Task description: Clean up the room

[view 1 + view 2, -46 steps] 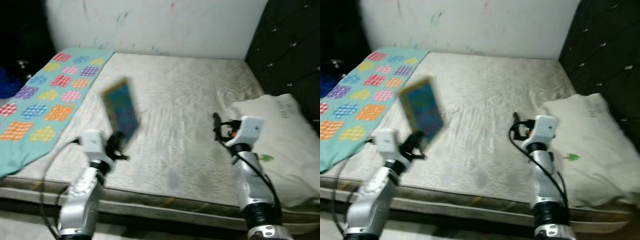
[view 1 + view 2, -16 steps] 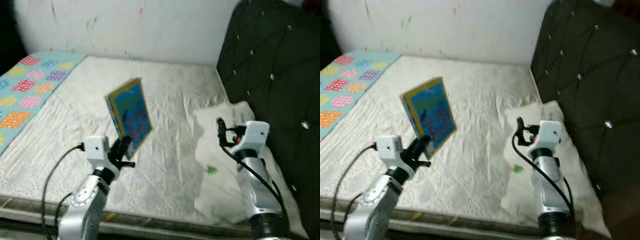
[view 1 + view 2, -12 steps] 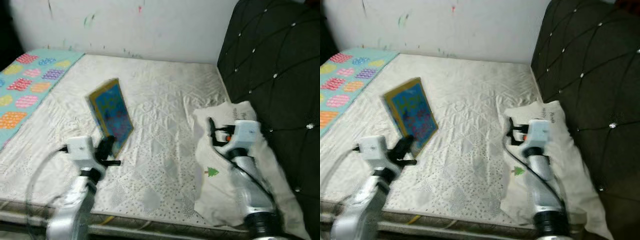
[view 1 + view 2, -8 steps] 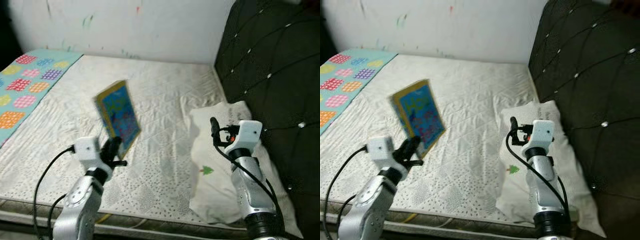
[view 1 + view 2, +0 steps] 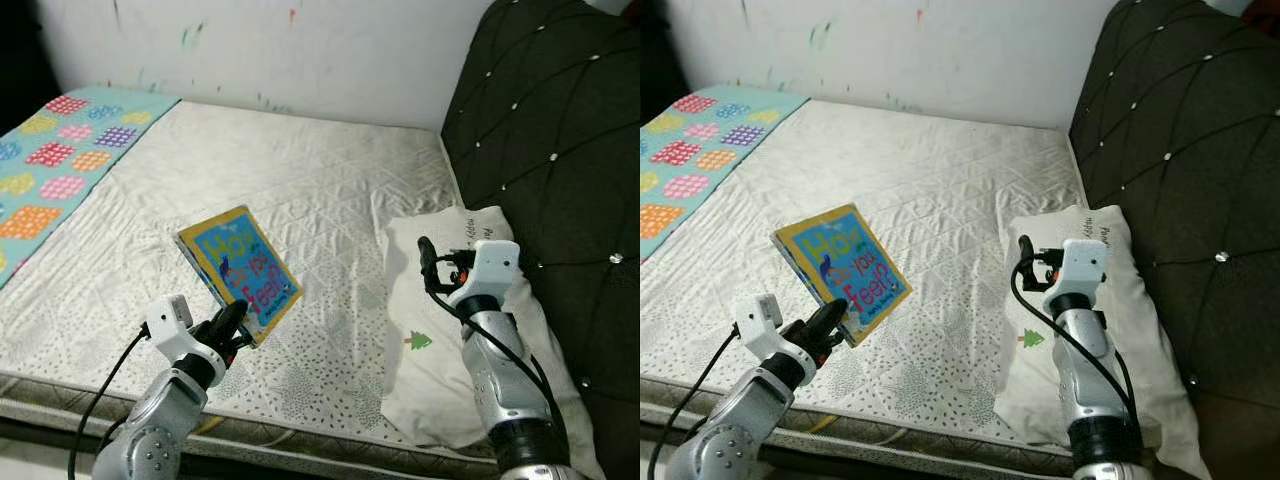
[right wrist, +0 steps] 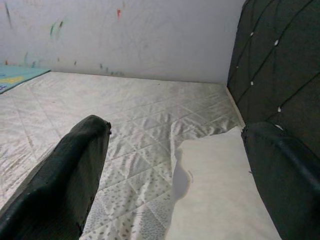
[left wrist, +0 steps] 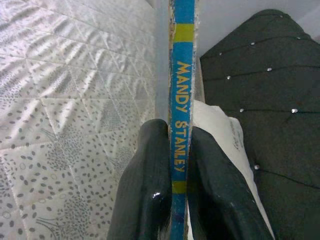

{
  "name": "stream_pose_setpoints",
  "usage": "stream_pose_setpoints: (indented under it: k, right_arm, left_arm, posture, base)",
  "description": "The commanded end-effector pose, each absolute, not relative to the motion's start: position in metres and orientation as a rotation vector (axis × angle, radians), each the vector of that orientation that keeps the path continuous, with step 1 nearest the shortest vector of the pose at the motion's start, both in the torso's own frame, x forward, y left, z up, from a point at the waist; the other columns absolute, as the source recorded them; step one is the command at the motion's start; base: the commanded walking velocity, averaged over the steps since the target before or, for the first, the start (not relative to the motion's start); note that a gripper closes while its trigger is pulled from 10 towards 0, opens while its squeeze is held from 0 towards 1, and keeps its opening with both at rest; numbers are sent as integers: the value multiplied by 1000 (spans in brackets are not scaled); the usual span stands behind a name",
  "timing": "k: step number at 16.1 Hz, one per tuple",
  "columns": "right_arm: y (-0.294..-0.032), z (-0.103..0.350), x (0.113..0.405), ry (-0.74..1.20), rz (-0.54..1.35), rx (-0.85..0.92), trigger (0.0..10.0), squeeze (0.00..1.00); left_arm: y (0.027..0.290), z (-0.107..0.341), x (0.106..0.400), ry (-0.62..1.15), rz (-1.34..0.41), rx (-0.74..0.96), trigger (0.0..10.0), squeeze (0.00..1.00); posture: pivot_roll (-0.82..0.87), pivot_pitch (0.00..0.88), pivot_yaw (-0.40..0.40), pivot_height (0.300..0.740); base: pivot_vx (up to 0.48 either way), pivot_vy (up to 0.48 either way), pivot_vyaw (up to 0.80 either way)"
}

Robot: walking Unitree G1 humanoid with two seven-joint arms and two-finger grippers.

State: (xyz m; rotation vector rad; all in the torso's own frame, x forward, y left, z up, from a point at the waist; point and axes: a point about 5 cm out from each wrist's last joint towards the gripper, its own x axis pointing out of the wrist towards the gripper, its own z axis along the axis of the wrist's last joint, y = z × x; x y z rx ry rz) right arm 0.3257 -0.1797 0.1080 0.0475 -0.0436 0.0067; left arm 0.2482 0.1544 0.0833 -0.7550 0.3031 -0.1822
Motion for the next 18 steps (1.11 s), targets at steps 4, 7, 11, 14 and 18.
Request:
stream_pose_setpoints:
  k: [4,7,11,14,18]
  right_arm:
    - [-168,109,329,-47,56,51,10000,0]
    - [-174,112,332,-58,36,47,10000,0]
    - [-182,113,326,-65,-9,87,10000,0]
    - [-183,103,313,-46,-14,81,10000,0]
    - [-183,106,314,-43,-10,77,10000,0]
  left_arm:
    - [149,95,238,308,-272,-794,10000,0]
    - [152,92,239,321,-237,-787,10000,0]
    - [157,95,254,287,-185,-733,10000,0]
    - [141,91,249,348,-264,-751,10000,0]
    - [139,91,252,354,-261,-759,10000,0]
  posture:
    - [42,0,-94,740]
    - [25,0,-73,740]
    - [-24,10,-46,740]
    - [-41,23,-28,740]
    - [-45,32,-26,740]
  base:
    - [0,0,0]
    - [0,0,0]
    - [0,0,0]
    - [0,0,0]
    - [0,0,0]
